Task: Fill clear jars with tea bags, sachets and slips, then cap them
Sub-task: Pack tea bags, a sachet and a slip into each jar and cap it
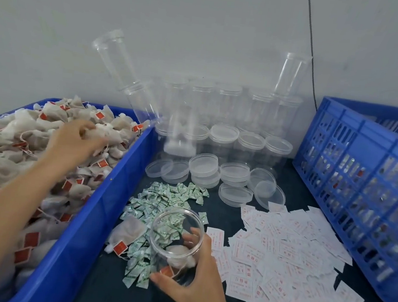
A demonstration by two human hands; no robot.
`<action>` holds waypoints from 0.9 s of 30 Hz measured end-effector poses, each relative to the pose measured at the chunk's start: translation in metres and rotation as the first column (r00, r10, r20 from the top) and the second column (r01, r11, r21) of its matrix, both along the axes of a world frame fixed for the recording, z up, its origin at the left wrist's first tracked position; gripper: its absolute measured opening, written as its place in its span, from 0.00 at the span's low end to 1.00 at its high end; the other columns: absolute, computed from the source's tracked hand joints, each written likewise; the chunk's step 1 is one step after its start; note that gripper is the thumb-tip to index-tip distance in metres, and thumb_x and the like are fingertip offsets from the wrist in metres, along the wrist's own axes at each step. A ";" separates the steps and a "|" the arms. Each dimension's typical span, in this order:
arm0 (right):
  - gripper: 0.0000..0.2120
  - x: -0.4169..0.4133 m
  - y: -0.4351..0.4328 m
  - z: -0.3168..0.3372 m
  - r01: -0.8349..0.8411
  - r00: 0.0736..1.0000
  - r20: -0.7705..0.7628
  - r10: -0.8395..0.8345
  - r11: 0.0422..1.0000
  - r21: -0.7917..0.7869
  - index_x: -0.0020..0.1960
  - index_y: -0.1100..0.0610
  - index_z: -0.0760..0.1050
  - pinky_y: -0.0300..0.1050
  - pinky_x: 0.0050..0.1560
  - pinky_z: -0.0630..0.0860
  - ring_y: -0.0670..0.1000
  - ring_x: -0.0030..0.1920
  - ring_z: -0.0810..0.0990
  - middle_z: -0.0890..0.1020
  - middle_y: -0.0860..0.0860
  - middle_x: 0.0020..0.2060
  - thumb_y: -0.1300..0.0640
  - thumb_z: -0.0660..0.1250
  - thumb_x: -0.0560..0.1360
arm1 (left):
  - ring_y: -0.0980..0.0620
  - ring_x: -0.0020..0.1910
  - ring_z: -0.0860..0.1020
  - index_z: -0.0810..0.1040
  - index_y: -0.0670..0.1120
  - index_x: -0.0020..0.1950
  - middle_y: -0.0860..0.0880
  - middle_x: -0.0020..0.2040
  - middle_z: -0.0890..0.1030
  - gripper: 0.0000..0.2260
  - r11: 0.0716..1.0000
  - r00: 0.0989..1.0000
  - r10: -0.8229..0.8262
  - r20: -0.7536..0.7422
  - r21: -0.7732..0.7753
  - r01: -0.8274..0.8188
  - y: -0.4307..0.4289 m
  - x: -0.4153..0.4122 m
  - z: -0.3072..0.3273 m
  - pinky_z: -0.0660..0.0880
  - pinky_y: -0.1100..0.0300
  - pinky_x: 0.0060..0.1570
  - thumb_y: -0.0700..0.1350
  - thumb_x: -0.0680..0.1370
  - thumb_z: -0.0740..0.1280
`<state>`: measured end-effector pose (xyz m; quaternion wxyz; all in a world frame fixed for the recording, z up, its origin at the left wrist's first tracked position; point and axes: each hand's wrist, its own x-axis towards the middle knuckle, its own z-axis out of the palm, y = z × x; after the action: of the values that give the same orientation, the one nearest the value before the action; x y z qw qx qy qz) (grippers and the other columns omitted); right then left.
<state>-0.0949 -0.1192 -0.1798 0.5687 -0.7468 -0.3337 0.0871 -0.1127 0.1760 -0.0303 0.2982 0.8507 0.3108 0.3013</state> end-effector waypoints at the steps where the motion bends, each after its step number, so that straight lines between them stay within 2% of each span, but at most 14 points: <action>1: 0.45 0.000 0.000 0.000 -0.001 1.000 -0.002 0.001 1.000 -0.003 0.64 0.22 0.54 0.32 0.61 0.72 0.33 0.62 0.74 0.70 0.26 0.63 0.25 0.76 0.56 | 0.51 0.43 0.78 0.77 0.47 0.59 0.52 0.47 0.79 0.16 0.991 0.992 -0.105 0.073 -0.071 0.110 -0.012 -0.002 0.015 0.75 0.59 0.41 0.50 0.73 0.72; 2: 0.44 -0.001 0.000 0.000 -0.004 1.000 -0.001 0.004 1.000 0.003 0.64 0.22 0.54 0.31 0.61 0.72 0.33 0.62 0.74 0.70 0.26 0.63 0.26 0.76 0.57 | 0.55 0.40 0.79 0.79 0.49 0.54 0.52 0.44 0.81 0.14 0.953 0.960 -0.246 0.133 -0.150 0.265 -0.028 -0.006 0.027 0.76 0.63 0.36 0.50 0.71 0.74; 4: 0.42 0.000 0.000 -0.002 -0.007 1.000 0.003 0.007 1.000 0.020 0.64 0.22 0.55 0.28 0.58 0.72 0.33 0.61 0.75 0.71 0.27 0.63 0.29 0.78 0.59 | 0.58 0.35 0.81 0.81 0.50 0.49 0.52 0.39 0.83 0.13 0.795 0.840 -0.502 0.208 -0.272 0.542 -0.065 -0.017 0.044 0.76 0.69 0.31 0.49 0.66 0.74; 5: 0.43 0.001 0.000 -0.002 -0.007 1.000 0.001 0.007 1.000 0.016 0.64 0.23 0.56 0.28 0.58 0.72 0.34 0.61 0.76 0.72 0.27 0.62 0.30 0.79 0.59 | 0.58 0.36 0.82 0.82 0.51 0.47 0.52 0.39 0.84 0.12 0.738 0.788 -0.585 0.193 -0.275 0.616 -0.080 -0.022 0.047 0.78 0.69 0.34 0.49 0.65 0.74; 7: 0.43 0.001 0.001 -0.002 -0.004 1.000 -0.008 0.004 1.000 0.010 0.64 0.23 0.56 0.29 0.58 0.73 0.36 0.62 0.76 0.72 0.29 0.62 0.30 0.79 0.59 | 0.57 0.41 0.82 0.82 0.55 0.46 0.53 0.42 0.84 0.10 0.690 0.707 -0.706 0.036 -0.186 0.699 -0.107 -0.028 0.039 0.79 0.66 0.42 0.50 0.66 0.75; 11: 0.42 0.002 0.002 -0.002 -0.028 0.999 -0.017 0.028 0.999 0.016 0.69 0.34 0.61 0.39 0.57 0.77 0.42 0.58 0.81 0.79 0.37 0.60 0.36 0.81 0.62 | 0.62 0.47 0.77 0.80 0.57 0.50 0.60 0.45 0.81 0.08 0.607 0.585 -0.757 -0.292 0.019 0.794 -0.146 -0.025 -0.003 0.75 0.68 0.49 0.48 0.72 0.73; 14: 0.42 0.001 0.001 -0.002 -0.022 1.000 -0.018 0.022 1.000 0.020 0.69 0.37 0.63 0.41 0.56 0.78 0.42 0.57 0.81 0.80 0.37 0.59 0.35 0.80 0.62 | 0.63 0.50 0.77 0.81 0.56 0.53 0.60 0.49 0.81 0.08 0.568 0.531 -0.766 -0.362 0.005 0.823 -0.153 -0.019 -0.020 0.73 0.69 0.51 0.48 0.74 0.72; 15: 0.43 0.001 0.000 -0.002 -0.019 1.000 -0.018 0.019 1.000 0.014 0.69 0.37 0.62 0.41 0.55 0.78 0.43 0.55 0.82 0.80 0.38 0.58 0.34 0.80 0.62 | 0.63 0.50 0.78 0.81 0.56 0.52 0.60 0.49 0.81 0.08 0.583 0.542 -0.772 -0.333 -0.030 0.812 -0.149 -0.018 -0.017 0.75 0.68 0.51 0.49 0.74 0.72; 17: 0.43 0.001 -0.001 -0.003 -0.021 1.000 -0.021 0.021 1.000 -0.003 0.68 0.35 0.61 0.40 0.54 0.76 0.43 0.54 0.81 0.81 0.38 0.57 0.32 0.79 0.61 | 0.64 0.47 0.80 0.82 0.56 0.51 0.60 0.46 0.83 0.08 0.662 0.638 -0.741 -0.212 -0.067 0.746 -0.131 -0.016 -0.006 0.77 0.67 0.50 0.49 0.73 0.73; 19: 0.45 0.000 -0.001 -0.004 -0.015 0.999 -0.028 0.015 1.000 -0.016 0.68 0.30 0.58 0.41 0.57 0.76 0.42 0.56 0.79 0.79 0.35 0.58 0.29 0.78 0.59 | 0.62 0.43 0.81 0.81 0.55 0.47 0.59 0.43 0.83 0.05 0.769 0.765 -0.638 -0.088 -0.030 0.639 -0.102 -0.013 0.007 0.78 0.66 0.46 0.45 0.74 0.72; 21: 0.45 0.000 -0.001 -0.005 -0.010 1.000 -0.029 0.009 1.000 -0.025 0.67 0.28 0.57 0.43 0.59 0.76 0.42 0.57 0.79 0.78 0.34 0.59 0.27 0.78 0.57 | 0.59 0.41 0.82 0.81 0.53 0.43 0.56 0.40 0.84 0.08 0.878 0.877 -0.479 -0.050 0.000 0.479 -0.067 -0.011 0.011 0.76 0.66 0.44 0.39 0.75 0.70; 24: 0.46 0.001 -0.001 -0.004 -0.012 0.999 -0.043 0.010 0.999 -0.035 0.67 0.29 0.57 0.46 0.60 0.76 0.43 0.58 0.79 0.78 0.35 0.59 0.27 0.78 0.57 | 0.54 0.45 0.79 0.80 0.49 0.46 0.50 0.48 0.83 0.07 0.964 0.952 -0.186 -0.245 0.143 0.225 -0.013 -0.010 -0.003 0.72 0.61 0.48 0.37 0.77 0.67; 25: 0.46 0.001 -0.001 -0.004 -0.011 0.999 -0.046 0.009 0.999 -0.037 0.67 0.29 0.57 0.46 0.61 0.76 0.43 0.58 0.79 0.78 0.36 0.59 0.27 0.78 0.57 | 0.51 0.48 0.78 0.80 0.46 0.51 0.46 0.53 0.82 0.07 0.965 0.931 -0.113 -0.348 0.184 0.186 0.002 -0.012 -0.011 0.72 0.59 0.50 0.37 0.77 0.67; 27: 0.46 0.000 -0.002 -0.004 -0.013 0.999 -0.052 0.011 0.999 -0.041 0.68 0.29 0.57 0.46 0.61 0.76 0.43 0.58 0.78 0.78 0.35 0.59 0.27 0.78 0.57 | 0.46 0.57 0.77 0.77 0.43 0.62 0.42 0.62 0.79 0.13 0.961 0.811 -0.056 -0.582 0.189 0.202 0.022 -0.017 -0.029 0.72 0.55 0.56 0.39 0.78 0.66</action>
<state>-0.0944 -0.1208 -0.1835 0.5611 -0.7539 -0.3212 0.1167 -0.1293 0.1975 -0.0592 0.1053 0.9508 0.2876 0.0472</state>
